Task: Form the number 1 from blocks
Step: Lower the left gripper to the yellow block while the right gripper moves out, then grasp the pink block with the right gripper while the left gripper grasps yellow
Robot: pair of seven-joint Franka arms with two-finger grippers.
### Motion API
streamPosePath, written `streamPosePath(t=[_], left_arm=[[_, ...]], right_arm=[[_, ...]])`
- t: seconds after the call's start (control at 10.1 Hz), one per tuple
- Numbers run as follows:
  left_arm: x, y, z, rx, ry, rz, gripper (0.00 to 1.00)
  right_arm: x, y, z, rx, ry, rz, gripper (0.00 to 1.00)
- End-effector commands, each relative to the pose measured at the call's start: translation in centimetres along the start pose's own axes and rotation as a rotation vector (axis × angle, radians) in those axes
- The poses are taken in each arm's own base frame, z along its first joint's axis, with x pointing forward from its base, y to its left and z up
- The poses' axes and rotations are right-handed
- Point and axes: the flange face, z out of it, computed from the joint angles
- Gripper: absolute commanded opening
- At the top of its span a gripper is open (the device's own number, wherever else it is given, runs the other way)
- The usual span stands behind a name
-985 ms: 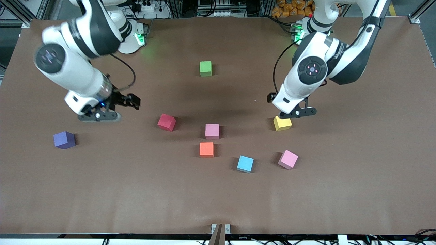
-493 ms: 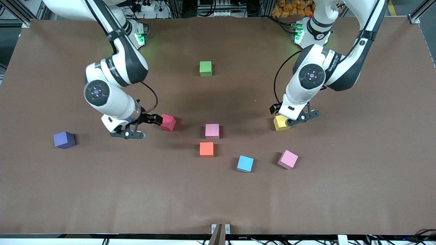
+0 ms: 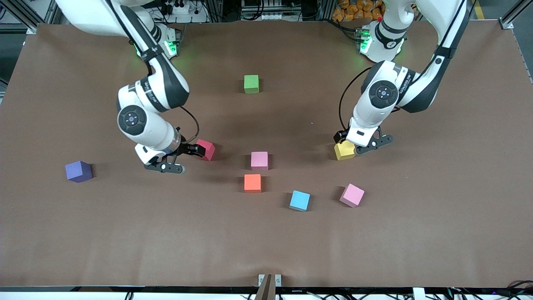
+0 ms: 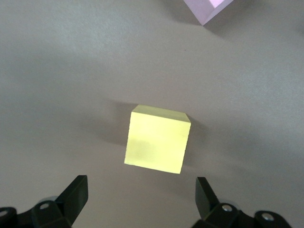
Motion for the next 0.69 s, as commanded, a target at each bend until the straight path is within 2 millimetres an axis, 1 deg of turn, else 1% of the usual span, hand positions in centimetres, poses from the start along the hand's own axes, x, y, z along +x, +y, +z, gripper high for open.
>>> streamPosePath(t=[0.0,0.1,0.2,0.3,0.39,0.49,0.59], left_arm=[[-0.1,-0.3,0.9,-0.027,0.032,-0.034,1.00],[-0.1,-0.2,1.3,-0.029,0.028,-0.033,1.00],[-0.1,-0.1,2.1,-0.010,0.035,-0.004,1.00],[0.2,-0.1,3.2,-0.006,0.049,0.003,1.00],[0.5,0.0,4.2,-0.015,0.060,-0.016,1.00],[0.7,0.4,5.0,-0.024,0.068,-0.032,1.00],[1.1,0.9,5.5,-0.028,0.066,-0.045,1.00]], right_arm=[[-2.4,-5.8,1.0,0.032,0.051,0.047,1.00],[-3.3,-8.7,1.4,0.039,0.058,0.026,1.00],[-4.2,-11.3,2.0,0.038,0.065,0.007,1.00],[-4.5,-13.8,2.5,0.028,0.093,-0.029,1.00],[-5.3,-16.4,2.9,0.024,0.116,-0.084,1.00],[-5.1,-18.6,3.5,0.034,0.137,-0.113,1.00],[-4.6,-20.7,3.6,0.054,0.159,-0.129,1.00]])
